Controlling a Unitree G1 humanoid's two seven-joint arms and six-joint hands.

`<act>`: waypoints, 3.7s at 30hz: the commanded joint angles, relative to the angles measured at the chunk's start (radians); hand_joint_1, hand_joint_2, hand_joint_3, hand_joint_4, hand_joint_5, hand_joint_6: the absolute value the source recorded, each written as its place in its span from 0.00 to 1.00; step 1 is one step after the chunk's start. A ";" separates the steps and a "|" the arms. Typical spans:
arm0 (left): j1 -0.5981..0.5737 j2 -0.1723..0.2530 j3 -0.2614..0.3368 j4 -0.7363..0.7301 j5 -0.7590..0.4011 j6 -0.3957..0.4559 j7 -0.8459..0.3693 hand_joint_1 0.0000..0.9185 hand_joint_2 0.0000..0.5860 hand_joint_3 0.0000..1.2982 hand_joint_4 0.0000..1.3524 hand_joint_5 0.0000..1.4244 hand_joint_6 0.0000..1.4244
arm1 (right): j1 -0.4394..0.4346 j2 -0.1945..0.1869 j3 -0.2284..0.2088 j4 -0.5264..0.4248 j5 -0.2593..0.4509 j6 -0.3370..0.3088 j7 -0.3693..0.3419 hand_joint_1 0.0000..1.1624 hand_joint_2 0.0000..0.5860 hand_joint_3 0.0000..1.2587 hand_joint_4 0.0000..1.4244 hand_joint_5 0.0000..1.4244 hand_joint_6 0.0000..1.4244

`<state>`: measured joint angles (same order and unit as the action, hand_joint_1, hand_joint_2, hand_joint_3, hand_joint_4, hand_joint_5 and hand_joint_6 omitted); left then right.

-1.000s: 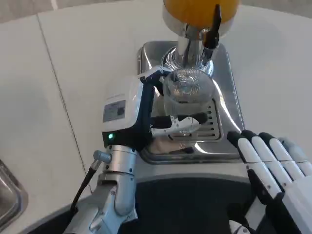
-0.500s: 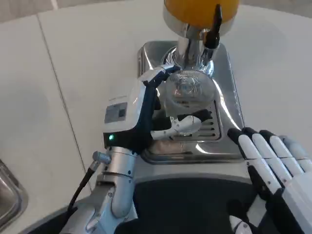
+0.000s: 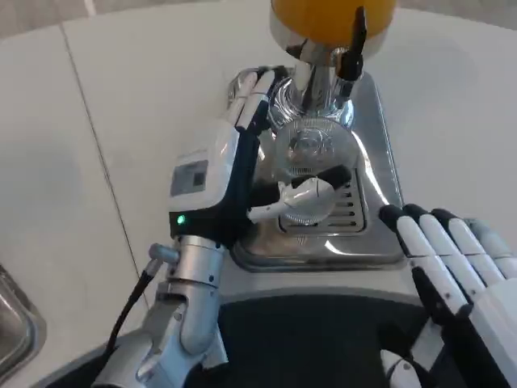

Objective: Grasp the cup under the faucet to collect the drink, then remove the cup.

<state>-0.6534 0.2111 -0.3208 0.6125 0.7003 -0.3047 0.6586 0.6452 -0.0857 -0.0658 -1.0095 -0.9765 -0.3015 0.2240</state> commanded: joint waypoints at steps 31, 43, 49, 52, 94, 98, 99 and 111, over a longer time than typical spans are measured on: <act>0.615 0.458 0.284 -0.719 0.054 -0.081 -0.302 0.06 0.08 0.00 0.00 0.07 0.08 | 0.006 0.074 0.026 -0.015 0.025 0.032 -0.025 0.17 1.00 0.00 0.00 0.00 0.00; 0.849 0.439 0.329 -1.033 0.188 0.132 -0.619 0.00 0.06 0.00 0.00 0.00 0.00 | -0.094 0.207 0.069 -0.038 0.167 0.257 0.050 0.16 1.00 0.00 0.00 0.00 0.00; 0.920 0.380 0.302 -1.075 0.263 0.154 -0.613 0.00 0.05 0.00 0.00 0.00 0.00 | -0.211 0.214 0.077 -0.038 0.235 0.381 0.075 0.04 0.99 0.00 0.00 0.00 0.00; 0.941 0.352 0.297 -1.079 0.275 0.153 -0.596 0.00 0.05 0.00 0.00 0.00 0.00 | -0.264 0.199 0.076 -0.038 0.245 0.427 0.077 0.01 0.97 0.00 0.00 0.00 0.00; 0.932 0.233 0.274 -1.044 0.240 0.144 -0.565 0.00 0.10 0.00 0.00 0.00 0.00 | -0.957 0.104 0.121 0.351 0.367 0.668 -0.090 0.00 0.99 0.00 0.00 0.00 0.00; 0.929 0.234 0.274 -1.041 0.238 0.145 -0.566 0.00 0.10 0.00 0.00 0.00 0.00 | -0.985 0.106 0.136 0.374 0.376 0.679 -0.087 0.00 0.99 0.00 0.00 0.00 0.00; 0.927 0.234 0.273 -1.039 0.238 0.145 -0.567 0.00 0.10 0.00 0.00 0.00 0.00 | -0.990 0.107 0.140 0.379 0.379 0.681 -0.089 0.00 0.99 0.00 0.00 0.00 0.00; 0.908 0.232 0.278 -1.019 0.228 0.148 -0.563 0.00 0.11 0.00 0.00 0.00 0.00 | -0.969 0.098 0.215 0.406 0.409 0.670 -0.089 0.00 0.99 0.00 0.00 0.00 0.00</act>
<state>0.2583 0.4483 -0.0441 -0.4181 0.9430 -0.1545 0.0846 -0.3374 0.0246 0.1478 -0.6252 -0.5839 0.3765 0.1436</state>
